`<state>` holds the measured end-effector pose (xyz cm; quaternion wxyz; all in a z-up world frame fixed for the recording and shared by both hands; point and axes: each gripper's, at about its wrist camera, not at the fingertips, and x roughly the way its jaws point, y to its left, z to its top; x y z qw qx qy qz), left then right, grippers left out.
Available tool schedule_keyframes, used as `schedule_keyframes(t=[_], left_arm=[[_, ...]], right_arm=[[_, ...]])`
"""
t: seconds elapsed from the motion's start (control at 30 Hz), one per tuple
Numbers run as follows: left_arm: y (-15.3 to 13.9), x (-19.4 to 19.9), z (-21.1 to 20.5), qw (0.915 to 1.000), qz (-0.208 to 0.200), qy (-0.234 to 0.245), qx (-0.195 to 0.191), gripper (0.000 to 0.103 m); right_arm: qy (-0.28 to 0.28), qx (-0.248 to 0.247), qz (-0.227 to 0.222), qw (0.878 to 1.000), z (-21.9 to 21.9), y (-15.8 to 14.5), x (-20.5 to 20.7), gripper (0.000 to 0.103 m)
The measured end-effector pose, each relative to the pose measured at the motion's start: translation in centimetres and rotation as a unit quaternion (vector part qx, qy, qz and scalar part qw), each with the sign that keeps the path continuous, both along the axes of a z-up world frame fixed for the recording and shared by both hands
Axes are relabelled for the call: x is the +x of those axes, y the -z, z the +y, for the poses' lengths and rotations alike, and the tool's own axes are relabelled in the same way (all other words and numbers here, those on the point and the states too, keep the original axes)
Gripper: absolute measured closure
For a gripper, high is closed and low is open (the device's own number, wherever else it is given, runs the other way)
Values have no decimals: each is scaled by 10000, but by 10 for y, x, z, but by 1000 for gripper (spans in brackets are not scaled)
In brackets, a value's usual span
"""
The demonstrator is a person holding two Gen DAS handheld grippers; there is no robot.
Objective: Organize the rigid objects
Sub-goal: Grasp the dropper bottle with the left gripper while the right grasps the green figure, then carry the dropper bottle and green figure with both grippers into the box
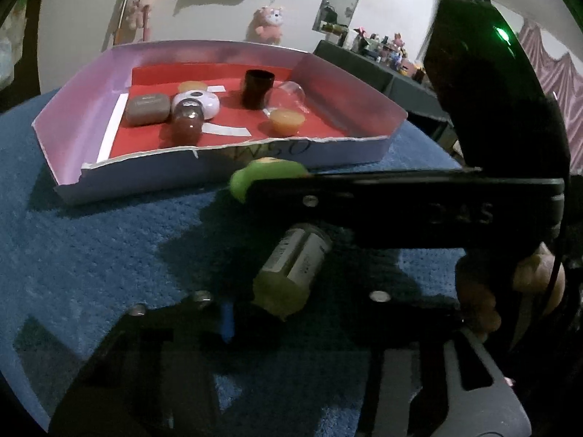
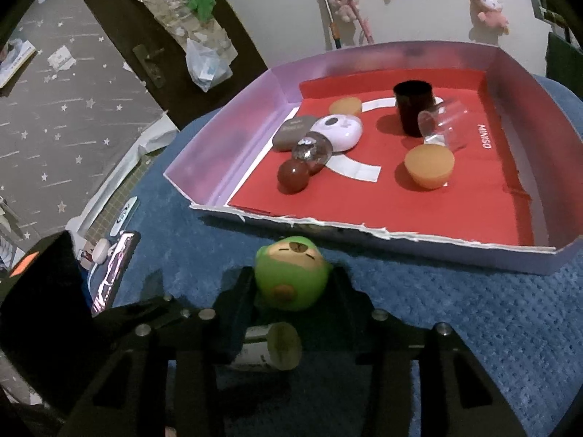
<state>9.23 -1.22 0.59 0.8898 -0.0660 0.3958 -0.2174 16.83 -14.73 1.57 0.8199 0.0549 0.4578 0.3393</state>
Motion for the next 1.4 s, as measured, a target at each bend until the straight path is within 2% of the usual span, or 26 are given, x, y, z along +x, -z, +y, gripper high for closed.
schedule_keyframes(t=[0.07, 0.27, 0.47, 1.0, 1.4], left_arm=[[1, 1, 4, 9999, 54, 28, -81, 69], [-1, -6, 4, 10000, 57, -31, 18, 75], [-2, -7, 6, 9998, 123, -179, -8, 76], [-27, -19, 14, 9987, -238, -425, -113, 76], [-49, -12, 17, 9977, -418, -494, -206, 76]], right_arm=[[12, 15, -44, 10000, -4, -3, -3, 58], [83, 129, -188, 9997, -16, -13, -10, 58], [145, 184, -293, 9993, -25, -19, -18, 58], [156, 294, -492, 9982, -36, -31, -32, 58], [144, 316, -584, 9977, -38, -43, -32, 58]])
